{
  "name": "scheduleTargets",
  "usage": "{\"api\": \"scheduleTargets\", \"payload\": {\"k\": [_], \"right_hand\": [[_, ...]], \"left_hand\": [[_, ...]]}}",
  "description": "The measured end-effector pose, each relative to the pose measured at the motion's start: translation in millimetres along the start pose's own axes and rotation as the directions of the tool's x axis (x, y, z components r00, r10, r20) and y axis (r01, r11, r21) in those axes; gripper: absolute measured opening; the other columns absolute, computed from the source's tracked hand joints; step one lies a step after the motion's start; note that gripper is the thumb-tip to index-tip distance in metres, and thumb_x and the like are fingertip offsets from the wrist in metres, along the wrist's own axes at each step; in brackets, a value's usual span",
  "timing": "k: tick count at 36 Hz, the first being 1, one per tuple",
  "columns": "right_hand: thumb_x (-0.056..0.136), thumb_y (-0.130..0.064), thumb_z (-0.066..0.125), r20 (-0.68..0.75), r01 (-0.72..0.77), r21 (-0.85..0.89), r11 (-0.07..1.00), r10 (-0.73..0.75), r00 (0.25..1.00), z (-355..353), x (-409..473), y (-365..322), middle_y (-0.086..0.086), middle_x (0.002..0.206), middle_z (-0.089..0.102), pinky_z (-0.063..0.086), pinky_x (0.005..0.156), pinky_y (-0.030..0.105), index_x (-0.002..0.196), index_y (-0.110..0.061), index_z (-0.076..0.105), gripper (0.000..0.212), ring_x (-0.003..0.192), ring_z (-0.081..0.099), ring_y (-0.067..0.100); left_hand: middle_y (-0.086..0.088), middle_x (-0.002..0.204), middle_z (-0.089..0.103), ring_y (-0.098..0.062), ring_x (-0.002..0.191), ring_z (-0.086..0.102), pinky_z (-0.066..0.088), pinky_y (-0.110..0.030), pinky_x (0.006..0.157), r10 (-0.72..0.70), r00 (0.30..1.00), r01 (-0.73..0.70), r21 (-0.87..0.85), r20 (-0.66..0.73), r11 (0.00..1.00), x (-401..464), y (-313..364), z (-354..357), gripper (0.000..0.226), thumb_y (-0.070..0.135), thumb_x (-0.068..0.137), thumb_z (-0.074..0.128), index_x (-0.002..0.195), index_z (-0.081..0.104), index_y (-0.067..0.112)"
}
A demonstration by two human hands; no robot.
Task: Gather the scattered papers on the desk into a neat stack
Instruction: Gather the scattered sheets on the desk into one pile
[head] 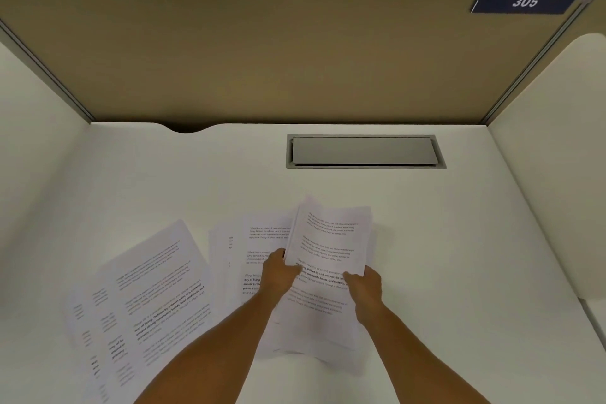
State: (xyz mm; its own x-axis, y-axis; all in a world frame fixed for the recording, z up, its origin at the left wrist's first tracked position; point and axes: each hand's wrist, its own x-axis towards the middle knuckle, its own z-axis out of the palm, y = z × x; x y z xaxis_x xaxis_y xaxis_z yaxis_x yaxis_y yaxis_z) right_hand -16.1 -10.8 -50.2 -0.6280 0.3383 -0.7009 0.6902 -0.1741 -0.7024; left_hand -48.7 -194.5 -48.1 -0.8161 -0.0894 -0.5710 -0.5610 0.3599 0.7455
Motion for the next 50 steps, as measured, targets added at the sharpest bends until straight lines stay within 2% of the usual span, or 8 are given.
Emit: {"api": "scheduleTargets", "payload": {"k": [9,18,22,26,32,41,46,50], "right_hand": [[0.094,0.0,0.061,0.038,0.079,-0.021,0.997,-0.079,0.996,-5,-17,-7,0.009,0.134,0.061,0.04,0.098,0.031,0.142,-0.007,0.052,0.049,0.11,0.057,0.022],[0.096,-0.018,0.066,0.064,0.109,0.013,0.994,-0.109,0.992,4,-40,-17,0.009,0.134,0.063,0.044,0.111,0.046,0.139,-0.008,0.055,0.046,0.122,0.058,0.029],[0.095,-0.027,0.068,0.08,0.135,0.052,0.989,-0.139,0.987,9,-51,-18,0.004,0.118,0.069,0.05,0.096,0.036,0.133,-0.013,0.059,0.041,0.102,0.061,0.021],[0.09,-0.036,0.072,0.17,0.215,0.077,0.974,-0.225,0.959,9,-57,-19,-0.005,0.109,0.072,0.057,0.069,0.023,0.128,-0.02,0.06,0.043,0.097,0.067,0.012],[0.069,-0.05,0.083,0.26,0.278,0.1,0.955,-0.294,0.92,8,-58,-26,-0.003,0.114,0.076,0.056,0.098,0.046,0.128,-0.02,0.064,0.068,0.108,0.07,0.02],[0.079,-0.022,0.085,0.206,0.25,0.063,0.966,-0.258,0.944,23,-58,-35,-0.005,0.103,0.067,0.06,0.077,0.04,0.126,-0.023,0.041,0.065,0.09,0.069,0.015],[0.083,-0.016,0.081,0.239,0.282,-0.017,0.959,-0.27,0.933,35,-57,-30,0.002,0.106,0.075,0.061,0.06,0.022,0.113,-0.016,0.066,0.033,0.083,0.074,0.013],[0.085,-0.014,0.079,0.258,0.26,-0.056,0.964,-0.237,0.937,48,-51,-21,0.004,0.101,0.078,0.064,0.076,0.038,0.113,-0.009,0.072,0.03,0.088,0.076,0.023]], "left_hand": [[-0.001,0.121,0.065,-0.015,0.103,0.061,0.048,-0.027,0.09,0.111,0.994,-0.11,-0.114,0.005,0.987,-17,3,-17,0.046,0.005,0.086,0.07,0.129,0.057,0.012],[0.015,0.099,0.07,-0.008,0.094,0.067,0.053,-0.014,0.069,0.204,0.979,-0.204,-0.174,-0.017,0.963,-45,15,-51,0.035,0.006,0.086,0.069,0.11,0.063,0.031],[0.0,0.113,0.071,-0.019,0.103,0.067,0.055,-0.037,0.09,0.247,0.969,-0.246,-0.145,-0.014,0.958,-54,22,-65,0.039,0.009,0.088,0.068,0.125,0.061,0.018],[0.0,0.114,0.07,-0.019,0.103,0.067,0.056,-0.036,0.089,0.286,0.958,-0.285,-0.159,-0.019,0.945,-61,30,-83,0.04,0.009,0.089,0.067,0.128,0.059,0.017],[0.016,0.103,0.072,-0.006,0.095,0.069,0.057,-0.019,0.071,0.306,0.952,-0.299,-0.185,0.011,0.936,-73,37,-109,0.035,0.011,0.087,0.07,0.115,0.062,0.031],[-0.004,0.114,0.072,-0.027,0.1,0.07,0.058,-0.05,0.088,0.181,0.979,-0.198,-0.268,-0.089,0.943,-71,11,-117,0.035,0.012,0.088,0.069,0.121,0.062,0.018],[-0.004,0.117,0.069,-0.023,0.102,0.067,0.055,-0.036,0.085,0.114,0.978,-0.157,-0.259,-0.173,0.953,-67,-10,-113,0.035,0.007,0.086,0.071,0.118,0.061,0.017],[-0.003,0.119,0.065,-0.018,0.101,0.061,0.05,-0.031,0.086,0.074,0.968,-0.122,-0.191,-0.239,0.974,-63,-24,-111,0.042,0.007,0.086,0.071,0.126,0.056,0.01]]}}
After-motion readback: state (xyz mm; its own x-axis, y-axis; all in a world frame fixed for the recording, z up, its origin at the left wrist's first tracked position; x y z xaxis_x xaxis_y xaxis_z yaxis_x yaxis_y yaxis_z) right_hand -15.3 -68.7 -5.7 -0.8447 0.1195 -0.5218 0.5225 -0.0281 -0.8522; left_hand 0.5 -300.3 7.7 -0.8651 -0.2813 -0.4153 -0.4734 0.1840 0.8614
